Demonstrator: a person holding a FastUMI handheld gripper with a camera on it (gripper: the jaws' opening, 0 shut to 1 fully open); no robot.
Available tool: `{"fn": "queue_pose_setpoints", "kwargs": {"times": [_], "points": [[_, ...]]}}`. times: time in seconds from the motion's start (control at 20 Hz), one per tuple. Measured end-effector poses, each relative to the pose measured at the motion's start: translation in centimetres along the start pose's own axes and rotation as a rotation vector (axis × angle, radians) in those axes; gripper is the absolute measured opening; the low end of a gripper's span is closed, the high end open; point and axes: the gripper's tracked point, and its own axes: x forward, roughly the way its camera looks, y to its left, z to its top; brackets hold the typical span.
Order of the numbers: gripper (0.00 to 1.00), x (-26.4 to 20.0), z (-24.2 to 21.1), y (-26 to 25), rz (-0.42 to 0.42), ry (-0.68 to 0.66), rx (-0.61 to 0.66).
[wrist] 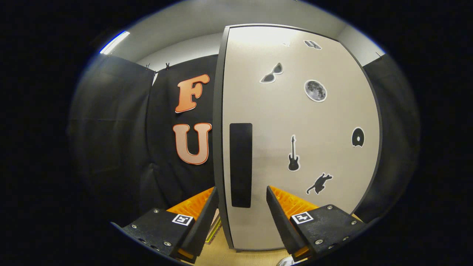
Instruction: Open the shoe cabinet door, grab the shoes and put them into the shoe cabinet, then close the shoe cabinet door.
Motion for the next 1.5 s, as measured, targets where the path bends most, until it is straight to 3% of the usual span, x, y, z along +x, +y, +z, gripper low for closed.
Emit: {"fn": "queue_pose_setpoints", "kwargs": {"times": [0.35,0.5,0.6,0.8,1.1,1.5], "points": [[0.65,3.2,0.1,-0.4,-0.085,0.000,-0.042],[0.43,3.2,0.2,0.1,-0.087,-0.005,-0.051],[0.36,3.1,0.0,0.0,-0.089,-0.005,-0.012],[0.28,3.2,0.0,0.0,-0.116,0.006,-0.003],[0.18,3.1,-0.1,0.0,-0.082,0.011,0.042],[0.17,1.4,0.4,0.2,-0.112,0.026,0.031]]}}
